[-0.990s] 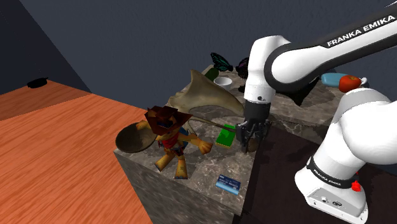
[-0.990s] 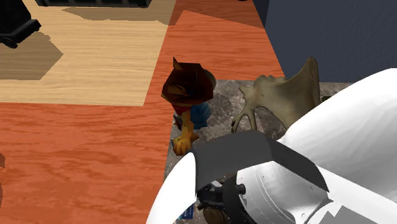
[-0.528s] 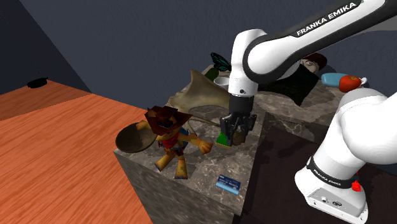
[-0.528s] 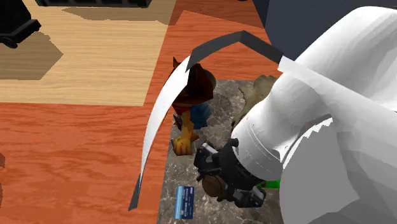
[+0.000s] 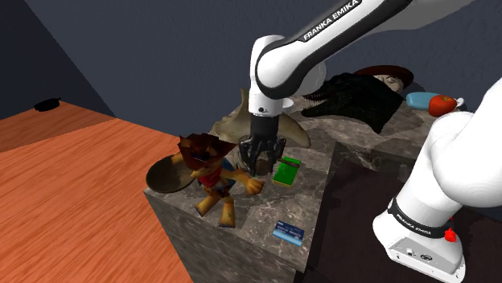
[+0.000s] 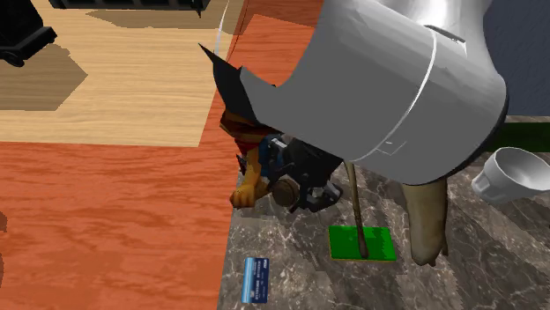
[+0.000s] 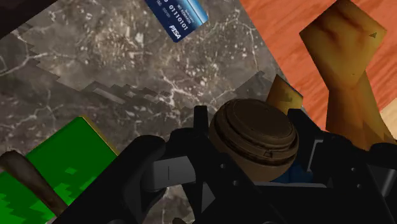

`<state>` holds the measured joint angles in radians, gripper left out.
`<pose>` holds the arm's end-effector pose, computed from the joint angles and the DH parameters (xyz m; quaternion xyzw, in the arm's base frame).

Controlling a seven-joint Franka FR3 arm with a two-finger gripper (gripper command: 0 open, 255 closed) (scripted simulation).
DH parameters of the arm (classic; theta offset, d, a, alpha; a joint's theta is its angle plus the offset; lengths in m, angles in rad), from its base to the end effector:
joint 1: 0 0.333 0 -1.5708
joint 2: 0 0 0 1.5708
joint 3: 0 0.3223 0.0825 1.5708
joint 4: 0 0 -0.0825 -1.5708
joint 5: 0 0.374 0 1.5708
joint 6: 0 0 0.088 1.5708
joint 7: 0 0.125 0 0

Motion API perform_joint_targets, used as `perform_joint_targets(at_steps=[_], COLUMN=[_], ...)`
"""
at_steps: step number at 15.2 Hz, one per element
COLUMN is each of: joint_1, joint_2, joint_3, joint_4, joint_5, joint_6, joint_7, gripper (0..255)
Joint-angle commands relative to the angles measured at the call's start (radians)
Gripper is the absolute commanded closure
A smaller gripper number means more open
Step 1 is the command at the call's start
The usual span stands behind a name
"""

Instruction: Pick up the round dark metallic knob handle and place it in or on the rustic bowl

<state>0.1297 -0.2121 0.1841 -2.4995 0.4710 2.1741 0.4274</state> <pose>0.3983 0.1535 0.3498 -0.9639 0.2014 0.1099 0.1348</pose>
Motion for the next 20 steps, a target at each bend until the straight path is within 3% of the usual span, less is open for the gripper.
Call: perform_joint_targets(at_steps=[1, 12, 20], joint_1=[0.000, 0.019, 0.065], joint_2=[0.086, 0.496, 0.831], joint_3=[0.009, 0.013, -0.002], joint_4=[0.081, 0.593, 1.104], joint_5=[-0.013, -0.129, -0.210], joint_6=[0.010, -0.066, -0.228], joint_7=[0.019, 0.138, 0.228], gripper=[255, 255, 255])
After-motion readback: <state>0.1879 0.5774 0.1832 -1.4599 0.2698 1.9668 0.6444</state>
